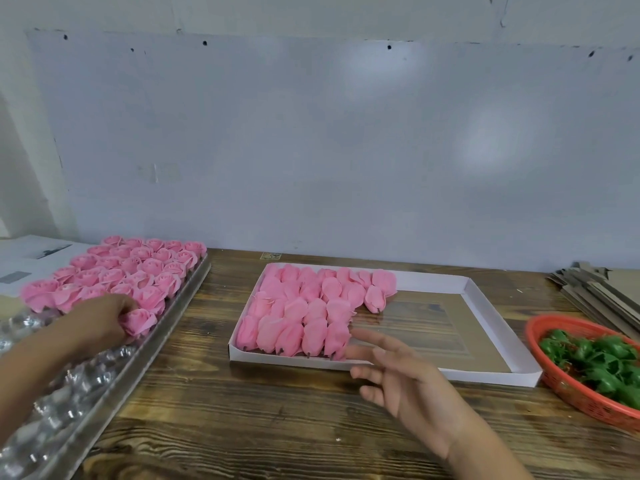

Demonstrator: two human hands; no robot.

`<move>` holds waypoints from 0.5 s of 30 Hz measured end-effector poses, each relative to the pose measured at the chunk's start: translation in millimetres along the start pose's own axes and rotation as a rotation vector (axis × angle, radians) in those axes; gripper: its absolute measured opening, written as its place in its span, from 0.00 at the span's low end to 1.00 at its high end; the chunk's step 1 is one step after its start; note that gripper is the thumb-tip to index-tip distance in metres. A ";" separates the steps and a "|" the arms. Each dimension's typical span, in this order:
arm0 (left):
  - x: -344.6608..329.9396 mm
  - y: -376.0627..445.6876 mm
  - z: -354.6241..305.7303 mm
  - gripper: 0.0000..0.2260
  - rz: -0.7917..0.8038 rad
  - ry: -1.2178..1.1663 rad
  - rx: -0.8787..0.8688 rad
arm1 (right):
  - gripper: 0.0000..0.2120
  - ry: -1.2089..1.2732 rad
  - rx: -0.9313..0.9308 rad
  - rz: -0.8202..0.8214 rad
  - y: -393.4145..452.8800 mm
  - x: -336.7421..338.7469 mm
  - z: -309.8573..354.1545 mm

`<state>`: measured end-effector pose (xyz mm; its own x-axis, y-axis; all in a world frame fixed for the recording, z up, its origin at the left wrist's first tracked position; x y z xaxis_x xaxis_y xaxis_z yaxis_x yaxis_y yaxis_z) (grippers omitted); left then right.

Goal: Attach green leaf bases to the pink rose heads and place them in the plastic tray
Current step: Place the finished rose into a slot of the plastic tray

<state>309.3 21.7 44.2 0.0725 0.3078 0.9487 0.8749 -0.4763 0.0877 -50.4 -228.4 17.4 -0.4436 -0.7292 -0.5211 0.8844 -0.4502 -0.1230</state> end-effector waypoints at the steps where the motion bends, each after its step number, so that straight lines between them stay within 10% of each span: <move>1: 1.3 -1.0 0.4 0.12 0.000 0.014 -0.012 | 0.22 0.000 0.003 0.001 -0.2 0.0 0.6; 9: 29.8 -21.7 -22.6 0.19 -0.246 0.285 -0.041 | 0.22 -0.002 0.015 -0.003 -0.5 1.9 2.3; 15: -5.7 -101.6 -173.0 0.07 -0.082 -0.193 -0.484 | 0.10 0.015 0.118 -0.080 2.4 6.9 7.4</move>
<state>137.2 -74.2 82.4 0.1398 0.4845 0.8636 0.5633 -0.7562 0.3331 -52.4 -238.3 19.7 -0.5088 -0.6812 -0.5264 0.8230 -0.5644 -0.0650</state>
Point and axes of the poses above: each hand's wrist, its own y-axis towards the middle knuckle, its own x-axis out of the back of the hand, z = x × y, the point moved 6 cm from there along y, towards the middle knuckle, and after that the axes turned 8 degrees about -z, right-handed, at the moved point
